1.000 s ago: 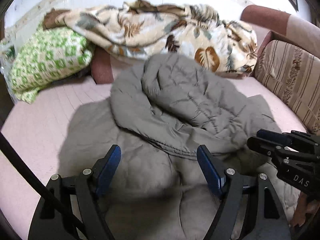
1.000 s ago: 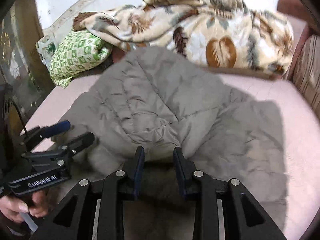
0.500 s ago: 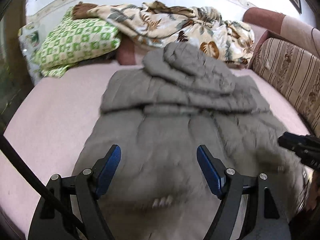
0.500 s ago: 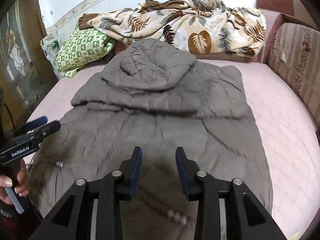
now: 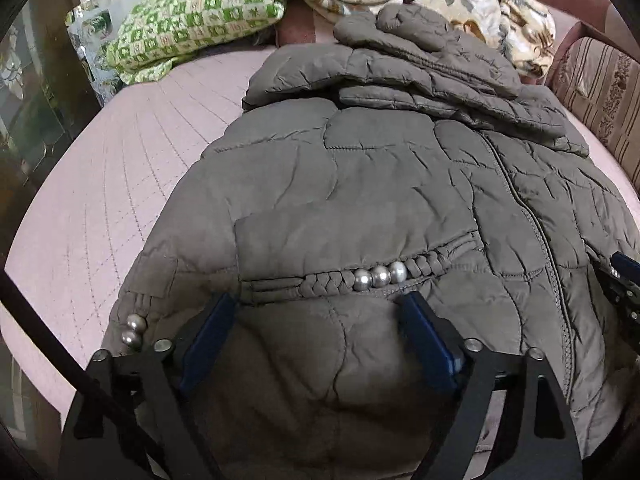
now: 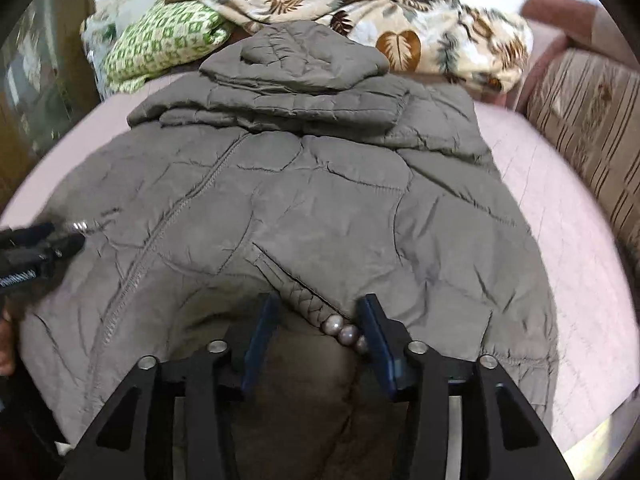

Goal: Fold large clothes
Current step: 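Close both tools on the jacket hem beside the beaded pocket trim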

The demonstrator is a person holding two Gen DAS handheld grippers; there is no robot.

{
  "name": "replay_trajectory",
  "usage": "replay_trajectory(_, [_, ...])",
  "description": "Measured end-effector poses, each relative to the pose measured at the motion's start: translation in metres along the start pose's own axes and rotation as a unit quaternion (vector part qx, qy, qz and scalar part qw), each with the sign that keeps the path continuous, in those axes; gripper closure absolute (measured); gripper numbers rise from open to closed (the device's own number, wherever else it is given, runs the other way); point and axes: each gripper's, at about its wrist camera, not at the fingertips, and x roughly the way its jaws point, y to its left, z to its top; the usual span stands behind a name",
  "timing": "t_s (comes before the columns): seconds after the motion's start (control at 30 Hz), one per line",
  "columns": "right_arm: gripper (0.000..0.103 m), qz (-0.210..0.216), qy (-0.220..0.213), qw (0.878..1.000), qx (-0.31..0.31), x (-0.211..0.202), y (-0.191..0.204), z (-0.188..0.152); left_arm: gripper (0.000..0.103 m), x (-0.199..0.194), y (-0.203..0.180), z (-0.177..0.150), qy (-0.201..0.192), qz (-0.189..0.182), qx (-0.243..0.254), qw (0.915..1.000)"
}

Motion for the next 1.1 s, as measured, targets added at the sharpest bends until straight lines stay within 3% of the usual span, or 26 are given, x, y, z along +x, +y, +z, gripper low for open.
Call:
replay_trajectory(0.1, [0.043, -0.006, -0.001, 1.000, 0.000, 0.002, 0.001, 0.000, 0.006, 0.002, -0.001, -0.016, -0.049, 0.014, 0.000, 0.9987])
replay_trajectory(0.17, [0.039, -0.007, -0.004, 1.000, -0.003, 0.003, 0.001, 0.000, 0.003, 0.003, -0.007, -0.009, -0.035, 0.034, 0.004, 0.9988])
replay_trajectory(0.3, [0.025, -0.017, -0.011, 1.000, 0.008, 0.007, -0.005, -0.004, 0.000, 0.008, -0.003, -0.006, -0.030, 0.032, -0.016, 0.9989])
replay_trajectory(0.5, [0.023, -0.029, -0.042, 0.999, 0.001, 0.004, -0.002, -0.015, 0.000, 0.011, -0.002, 0.000, -0.013, 0.027, -0.014, 0.9995])
replay_trajectory(0.6, [0.022, -0.035, -0.035, 0.999, 0.001, 0.005, -0.002, -0.012, 0.000, 0.013, -0.001, 0.003, -0.008, 0.022, -0.014, 0.9996])
replay_trajectory(1.1, [0.013, -0.036, -0.046, 0.998, 0.007, 0.009, -0.006, -0.013, 0.000, 0.011, -0.006, -0.003, -0.027, 0.036, -0.017, 0.9988])
